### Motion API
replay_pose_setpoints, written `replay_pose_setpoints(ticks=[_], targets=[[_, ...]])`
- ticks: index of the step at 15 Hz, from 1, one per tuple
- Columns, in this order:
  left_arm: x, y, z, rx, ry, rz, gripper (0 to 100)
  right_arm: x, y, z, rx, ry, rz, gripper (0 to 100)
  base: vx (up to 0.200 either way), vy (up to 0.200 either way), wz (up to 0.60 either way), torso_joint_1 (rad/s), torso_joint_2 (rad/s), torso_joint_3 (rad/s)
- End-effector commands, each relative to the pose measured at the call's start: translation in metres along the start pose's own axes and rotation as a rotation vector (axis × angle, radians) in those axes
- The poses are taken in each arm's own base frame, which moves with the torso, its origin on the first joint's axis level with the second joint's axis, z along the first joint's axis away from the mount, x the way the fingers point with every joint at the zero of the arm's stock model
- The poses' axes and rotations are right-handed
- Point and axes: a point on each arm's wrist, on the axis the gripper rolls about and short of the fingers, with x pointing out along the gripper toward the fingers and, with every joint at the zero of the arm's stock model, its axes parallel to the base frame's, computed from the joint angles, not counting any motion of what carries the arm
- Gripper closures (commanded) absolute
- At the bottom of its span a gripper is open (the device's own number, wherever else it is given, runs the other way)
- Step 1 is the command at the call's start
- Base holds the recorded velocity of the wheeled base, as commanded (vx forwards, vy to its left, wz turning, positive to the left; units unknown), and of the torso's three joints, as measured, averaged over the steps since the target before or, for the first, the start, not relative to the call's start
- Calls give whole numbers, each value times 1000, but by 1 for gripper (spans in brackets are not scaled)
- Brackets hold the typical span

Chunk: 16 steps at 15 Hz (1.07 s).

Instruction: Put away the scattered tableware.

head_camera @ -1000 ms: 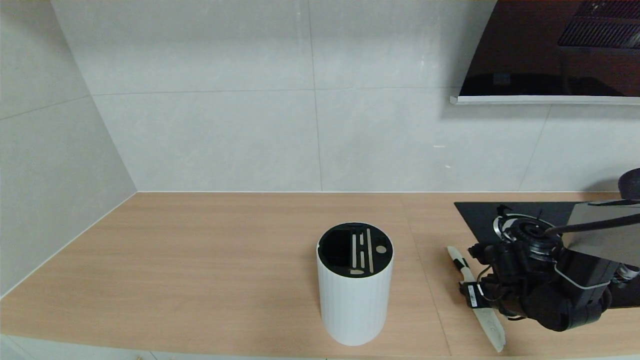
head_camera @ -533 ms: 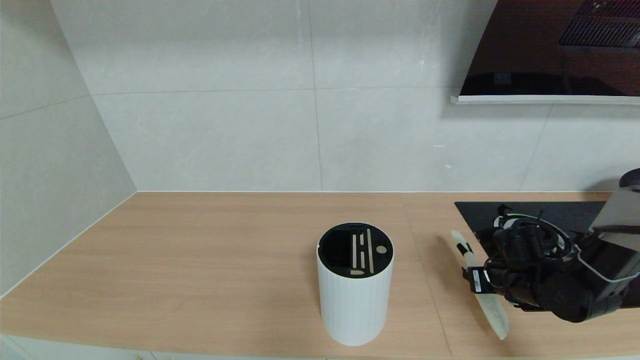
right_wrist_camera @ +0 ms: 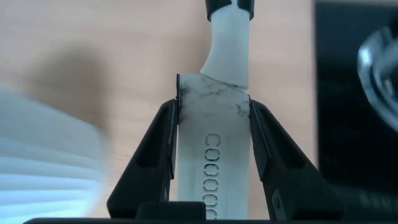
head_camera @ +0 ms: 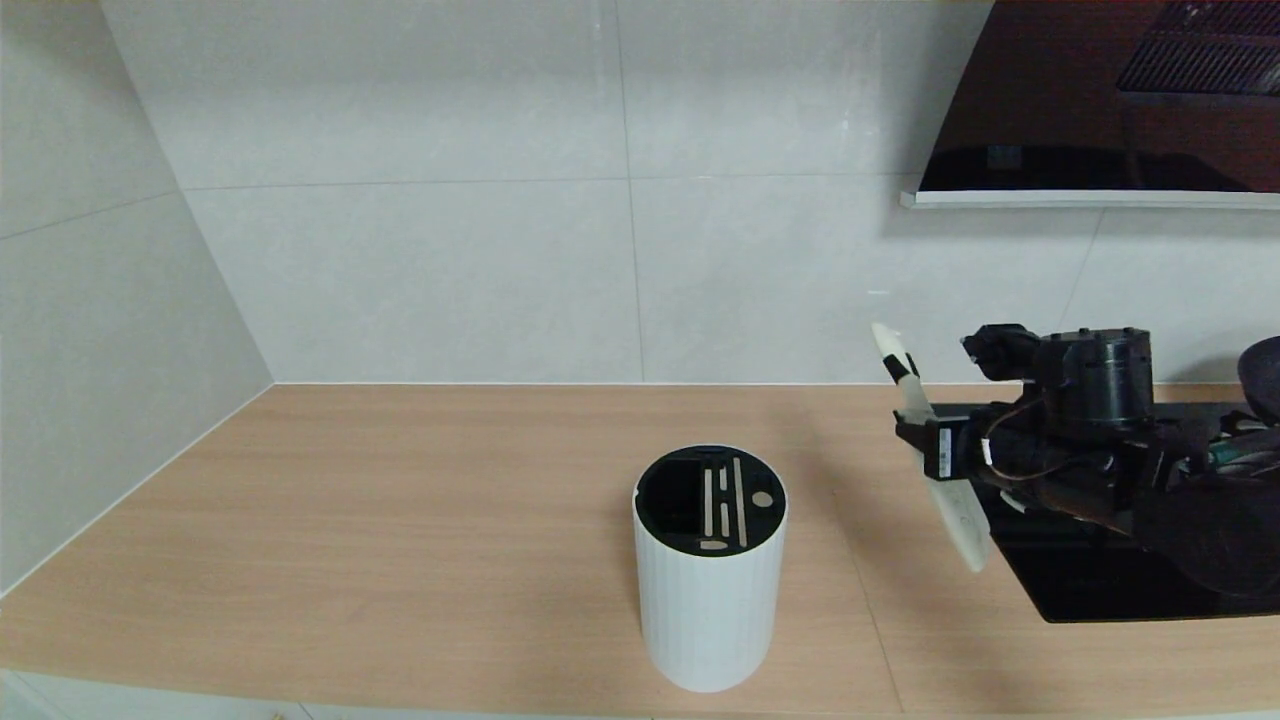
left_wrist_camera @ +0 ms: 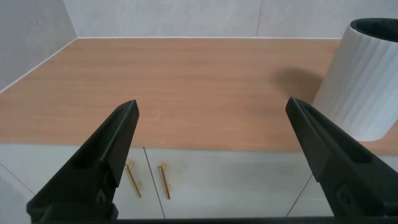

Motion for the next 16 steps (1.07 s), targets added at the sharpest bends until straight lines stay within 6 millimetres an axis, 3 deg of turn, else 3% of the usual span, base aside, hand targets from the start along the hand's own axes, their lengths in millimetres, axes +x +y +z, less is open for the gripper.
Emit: replay_pose_setpoints(ticks=[1,5,7,9,10,11,13,14,16], targets=[[0,0,0,1,0,1,0,-21,15,29,-4,-113,55,100,0,0,0,0,0,0],[-1,0,8,-11,-42,-1,0,-26,36,62,-13,-164,166,100,0,0,0,0,0,0],[-14,-1,47,-40,-196,-50,0,-29,48,69,-19,-173,203,100,0,0,0,0,0,0],[-17,-3,79,-32,-127,-221,0,-38,56,70,-23,-184,233,100,0,0,0,0,0,0],[-9,-5,103,-37,-57,-320,0,-41,61,70,-28,-190,245,100,0,0,0,0,0,0],[-5,-6,108,-38,-38,-347,0,-42,62,69,-27,-190,250,100,0,0,0,0,0,0],[35,-14,150,-57,86,-612,0,-44,66,68,-30,-190,262,100,0,0,0,0,0,0],[42,-15,155,-60,102,-632,0,-45,66,68,-31,-189,263,100,0,0,0,0,0,0],[112,-26,190,-98,235,-744,0,-53,72,63,-39,-192,289,100,0,0,0,0,0,0]])
